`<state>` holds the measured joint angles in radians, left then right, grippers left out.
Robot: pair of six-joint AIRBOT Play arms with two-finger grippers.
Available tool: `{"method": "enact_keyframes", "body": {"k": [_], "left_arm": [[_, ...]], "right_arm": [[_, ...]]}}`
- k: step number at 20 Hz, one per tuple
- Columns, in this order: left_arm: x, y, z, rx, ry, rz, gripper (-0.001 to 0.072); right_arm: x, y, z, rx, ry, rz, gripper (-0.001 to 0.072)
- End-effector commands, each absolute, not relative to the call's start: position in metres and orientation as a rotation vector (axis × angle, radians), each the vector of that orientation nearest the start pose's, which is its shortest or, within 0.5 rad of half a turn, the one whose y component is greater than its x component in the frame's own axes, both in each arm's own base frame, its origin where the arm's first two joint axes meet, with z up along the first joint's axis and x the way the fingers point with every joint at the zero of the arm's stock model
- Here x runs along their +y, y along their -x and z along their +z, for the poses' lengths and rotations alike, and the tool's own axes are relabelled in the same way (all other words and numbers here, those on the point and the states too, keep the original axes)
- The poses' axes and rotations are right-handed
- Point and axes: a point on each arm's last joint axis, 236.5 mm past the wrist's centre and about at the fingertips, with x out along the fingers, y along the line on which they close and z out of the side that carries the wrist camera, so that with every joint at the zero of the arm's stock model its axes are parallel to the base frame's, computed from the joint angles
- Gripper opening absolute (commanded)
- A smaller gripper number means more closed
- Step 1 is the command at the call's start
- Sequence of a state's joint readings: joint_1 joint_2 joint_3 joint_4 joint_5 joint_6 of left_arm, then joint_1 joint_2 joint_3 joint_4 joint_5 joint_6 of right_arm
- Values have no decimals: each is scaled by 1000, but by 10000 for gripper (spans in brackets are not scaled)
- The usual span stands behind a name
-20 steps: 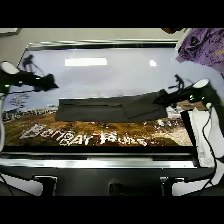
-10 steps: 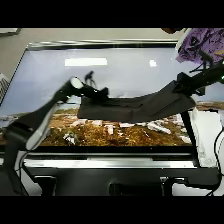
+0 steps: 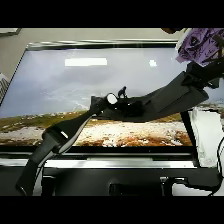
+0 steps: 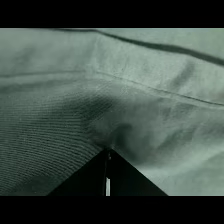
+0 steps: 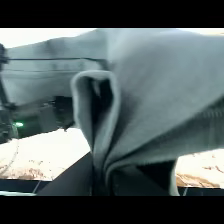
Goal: Fold the clothes and pants, and hang the long-sleeved shirts on hangers.
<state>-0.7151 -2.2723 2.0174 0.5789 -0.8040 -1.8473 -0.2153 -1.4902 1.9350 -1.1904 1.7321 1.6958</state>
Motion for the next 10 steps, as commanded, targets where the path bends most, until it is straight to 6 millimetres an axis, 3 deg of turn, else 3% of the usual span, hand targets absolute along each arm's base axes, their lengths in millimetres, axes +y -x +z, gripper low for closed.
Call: {"method": "enact_keyframes", "body": {"k": [1,4,6,8,10], "left_arm": [[-565,-396,-86,1423,937,-641,14],[-568,-399,-86,1417,978,-611,14],[-559,-406,-76,1421,975,-619,13],[-535,-423,-57,1395,924,-622,12],[-494,-448,-32,1353,836,-608,12]], "right_arm": [[1,-408,177,1248,-432,104,34],[2,-406,180,1244,-431,109,34],[2,-405,179,1248,-426,110,34],[2,-406,179,1246,-427,112,34],[12,-407,179,1248,-405,133,34]]}}
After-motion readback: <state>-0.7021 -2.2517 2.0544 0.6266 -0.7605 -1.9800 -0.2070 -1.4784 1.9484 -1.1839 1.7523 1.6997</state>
